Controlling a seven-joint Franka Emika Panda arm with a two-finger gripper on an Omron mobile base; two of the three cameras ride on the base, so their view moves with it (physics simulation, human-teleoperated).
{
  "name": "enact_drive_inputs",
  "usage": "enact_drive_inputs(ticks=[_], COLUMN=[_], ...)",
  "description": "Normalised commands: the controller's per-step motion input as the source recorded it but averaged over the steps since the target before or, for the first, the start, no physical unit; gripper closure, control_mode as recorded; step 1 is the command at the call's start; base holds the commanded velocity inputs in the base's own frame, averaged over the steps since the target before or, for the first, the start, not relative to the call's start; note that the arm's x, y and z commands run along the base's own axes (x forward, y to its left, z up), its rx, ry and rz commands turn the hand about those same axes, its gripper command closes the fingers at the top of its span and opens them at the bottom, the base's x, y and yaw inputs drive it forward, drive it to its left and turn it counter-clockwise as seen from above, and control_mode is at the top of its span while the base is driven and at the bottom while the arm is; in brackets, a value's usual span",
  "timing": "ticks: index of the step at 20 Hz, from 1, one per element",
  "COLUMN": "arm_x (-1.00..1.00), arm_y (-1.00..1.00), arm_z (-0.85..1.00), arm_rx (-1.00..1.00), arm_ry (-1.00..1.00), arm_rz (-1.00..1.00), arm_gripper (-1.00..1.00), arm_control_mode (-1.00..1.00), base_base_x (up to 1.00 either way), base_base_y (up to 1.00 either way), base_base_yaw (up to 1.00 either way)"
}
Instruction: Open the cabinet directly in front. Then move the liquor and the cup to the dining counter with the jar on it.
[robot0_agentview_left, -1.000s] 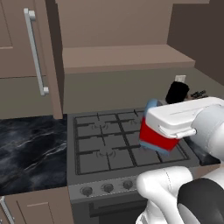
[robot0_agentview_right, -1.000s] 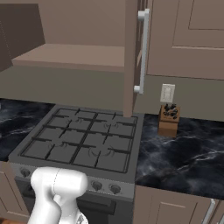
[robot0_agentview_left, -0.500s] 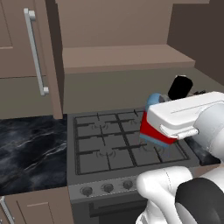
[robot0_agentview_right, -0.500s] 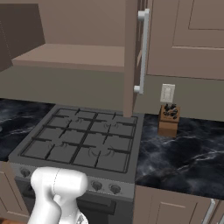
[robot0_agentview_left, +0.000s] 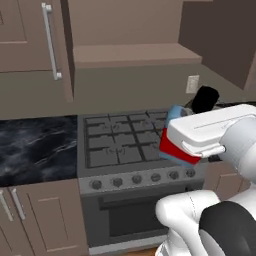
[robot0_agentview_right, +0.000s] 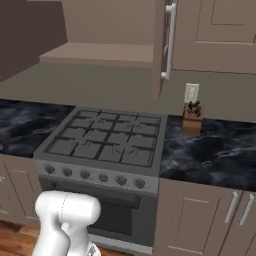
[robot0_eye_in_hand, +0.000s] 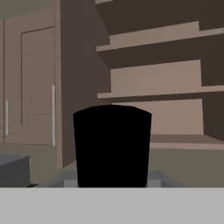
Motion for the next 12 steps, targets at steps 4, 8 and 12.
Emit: enact_drive_inputs(ticks=[4,8,12], arm_x=[0.0,0.0,0.0], arm_y=[0.0,0.0,0.0], arm_z=[0.0,0.0,0.0], arm_rx=[0.0,0.0,0.0], arm_ry=[0.0,0.0,0.0], arm_rz=[0.0,0.0,0.0], arm_gripper=[1.0,1.0,1.0], arm_control_mode=[1.0,1.0,1.0], base_base_x=[-0.65,-0.28,-0.15], base_base_y=[0.0,0.0,0.0], base_base_yaw=[0.44,0.84,0.85])
